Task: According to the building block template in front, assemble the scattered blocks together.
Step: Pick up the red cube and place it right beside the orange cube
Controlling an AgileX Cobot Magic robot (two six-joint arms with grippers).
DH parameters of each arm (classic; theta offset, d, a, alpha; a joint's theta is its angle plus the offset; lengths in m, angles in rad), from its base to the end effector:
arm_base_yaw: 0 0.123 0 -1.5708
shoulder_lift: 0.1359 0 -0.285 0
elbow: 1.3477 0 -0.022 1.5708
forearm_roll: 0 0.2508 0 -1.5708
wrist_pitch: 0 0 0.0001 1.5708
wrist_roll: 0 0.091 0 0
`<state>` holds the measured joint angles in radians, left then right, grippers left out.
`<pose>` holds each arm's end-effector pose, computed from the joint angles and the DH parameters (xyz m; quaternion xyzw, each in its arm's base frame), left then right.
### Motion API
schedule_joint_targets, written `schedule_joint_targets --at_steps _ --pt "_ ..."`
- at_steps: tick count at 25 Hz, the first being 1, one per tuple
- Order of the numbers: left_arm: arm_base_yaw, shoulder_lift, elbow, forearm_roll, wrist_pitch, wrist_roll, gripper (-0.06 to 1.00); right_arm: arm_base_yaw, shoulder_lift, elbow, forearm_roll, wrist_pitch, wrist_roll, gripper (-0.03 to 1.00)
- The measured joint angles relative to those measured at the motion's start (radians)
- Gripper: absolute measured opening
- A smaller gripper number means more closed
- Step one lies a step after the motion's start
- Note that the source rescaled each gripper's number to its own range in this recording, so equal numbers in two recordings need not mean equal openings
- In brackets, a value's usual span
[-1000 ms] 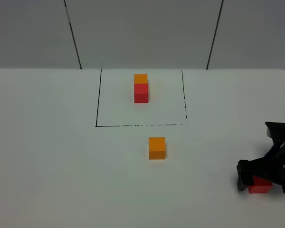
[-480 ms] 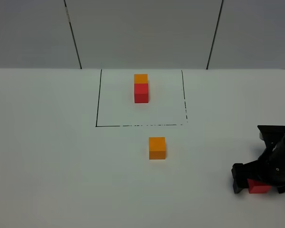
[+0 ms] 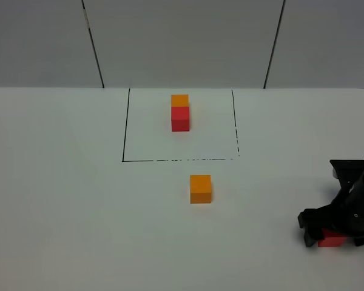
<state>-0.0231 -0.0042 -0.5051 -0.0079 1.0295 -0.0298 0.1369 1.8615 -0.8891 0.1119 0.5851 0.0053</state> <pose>-0.0049 -0.0005 0.2812 -0.0027 0.8425 -0.0182 0.5384 0.2994 0.0469 0.1119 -0.0207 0.9980 0.0367 0.0477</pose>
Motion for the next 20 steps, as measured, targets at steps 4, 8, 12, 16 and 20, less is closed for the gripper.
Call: schedule_joint_targets --at_steps 4,8,12,16,20 --pt "0.0 0.0 0.0 0.0 0.0 0.0 0.71 0.0 0.002 0.0 -0.011 -0.012 -0.005 0.19" --pt "0.0 0.0 0.0 0.0 0.0 0.0 0.71 0.0 0.003 0.0 0.002 -0.017 -0.005 0.01" --pt "0.0 0.0 0.0 0.0 0.0 0.0 0.71 0.019 0.02 -0.068 0.012 0.076 -0.057 0.01" --pt "0.0 0.0 0.0 0.0 0.0 0.0 0.71 0.101 0.024 -0.23 -0.054 0.274 -0.217 0.01" --pt "0.0 0.0 0.0 0.0 0.0 0.0 0.71 0.203 0.026 -0.403 -0.165 0.395 -0.48 0.01"
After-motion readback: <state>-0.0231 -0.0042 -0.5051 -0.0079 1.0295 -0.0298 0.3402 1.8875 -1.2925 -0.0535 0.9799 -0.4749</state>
